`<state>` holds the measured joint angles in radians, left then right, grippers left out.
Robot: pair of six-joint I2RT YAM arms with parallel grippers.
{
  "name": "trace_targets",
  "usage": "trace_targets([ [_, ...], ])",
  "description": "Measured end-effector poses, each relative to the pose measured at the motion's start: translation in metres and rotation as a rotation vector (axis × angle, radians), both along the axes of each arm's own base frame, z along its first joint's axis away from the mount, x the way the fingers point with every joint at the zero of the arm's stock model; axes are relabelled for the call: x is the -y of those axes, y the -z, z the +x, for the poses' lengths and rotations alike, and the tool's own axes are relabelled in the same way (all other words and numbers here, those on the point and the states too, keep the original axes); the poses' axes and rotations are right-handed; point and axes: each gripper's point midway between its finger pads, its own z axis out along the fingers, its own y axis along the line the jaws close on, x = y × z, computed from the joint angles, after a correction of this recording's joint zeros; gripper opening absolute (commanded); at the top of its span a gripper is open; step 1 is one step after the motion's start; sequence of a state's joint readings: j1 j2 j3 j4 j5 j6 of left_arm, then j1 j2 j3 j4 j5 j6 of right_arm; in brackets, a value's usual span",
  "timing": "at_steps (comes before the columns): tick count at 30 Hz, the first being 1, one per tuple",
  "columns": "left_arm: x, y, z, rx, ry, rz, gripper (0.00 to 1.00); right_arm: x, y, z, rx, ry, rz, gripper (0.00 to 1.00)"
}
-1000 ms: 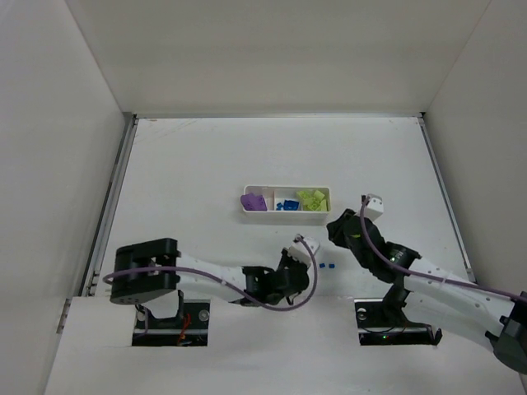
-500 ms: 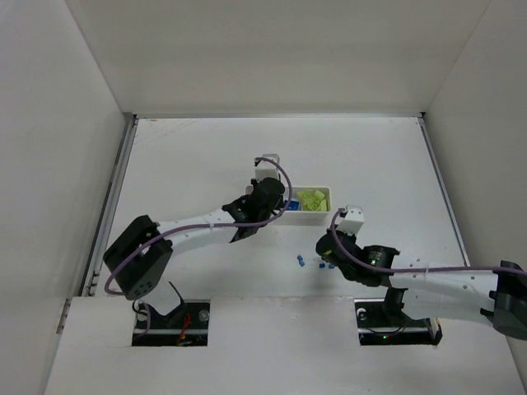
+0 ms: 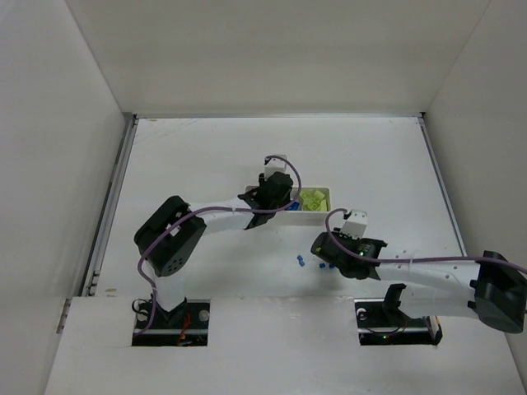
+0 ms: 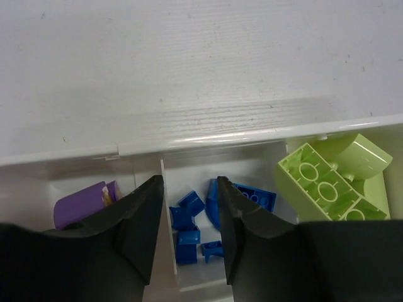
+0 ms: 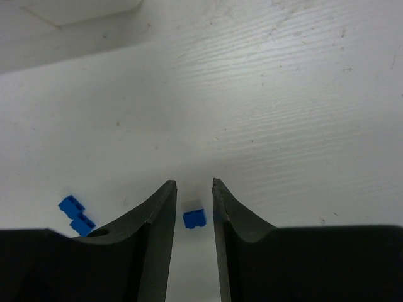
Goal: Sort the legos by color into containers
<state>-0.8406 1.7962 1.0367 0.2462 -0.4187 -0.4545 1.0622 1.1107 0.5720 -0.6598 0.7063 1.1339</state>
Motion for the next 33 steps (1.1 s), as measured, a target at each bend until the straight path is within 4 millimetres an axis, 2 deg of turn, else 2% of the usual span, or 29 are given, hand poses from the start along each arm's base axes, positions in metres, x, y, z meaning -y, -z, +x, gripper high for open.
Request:
trace_targets([
  [3, 0.003, -0.007, -0.004, 0.009, 0.013, -0.006, 0.40, 0.003, 0.005, -0.006, -0.028, 0.014, -0.019, 0.39],
  [5, 0.007, -0.021, -0.012, 0.028, 0.032, -0.025, 0.41, 0.002, 0.007, -0.012, -0.046, 0.004, -0.024, 0.40],
  [6, 0.008, -0.030, -0.019, 0.041, 0.044, -0.039, 0.41, 0.001, 0.009, -0.015, -0.057, -0.001, -0.022, 0.38],
  [10, 0.011, -0.068, -0.058, 0.099, 0.110, -0.104, 0.41, -0.005, 0.013, -0.023, -0.090, -0.018, -0.004, 0.41],
  [12, 0.011, -0.080, -0.078, 0.122, 0.143, -0.129, 0.42, -0.008, 0.013, -0.026, -0.100, -0.023, 0.006, 0.42],
  [16, -0.005, -0.076, -0.107, 0.127, 0.176, -0.128, 0.42, -0.009, 0.015, -0.028, -0.116, -0.023, 0.016, 0.39],
  [19, -0.022, -0.068, -0.114, 0.118, 0.166, -0.113, 0.42, -0.011, 0.017, -0.031, -0.134, -0.024, 0.022, 0.37],
  [21, -0.028, -0.071, -0.115, 0.123, 0.162, -0.121, 0.42, -0.012, 0.019, -0.033, -0.148, -0.021, 0.028, 0.37],
  [27, -0.022, -0.086, -0.120, 0.148, 0.186, -0.179, 0.42, -0.006, 0.036, -0.033, -0.194, 0.070, 0.000, 0.42],
  [33, -0.024, -0.073, -0.131, 0.123, 0.220, -0.179, 0.42, -0.015, 0.036, -0.028, -0.192, 0.128, -0.008, 0.36],
])
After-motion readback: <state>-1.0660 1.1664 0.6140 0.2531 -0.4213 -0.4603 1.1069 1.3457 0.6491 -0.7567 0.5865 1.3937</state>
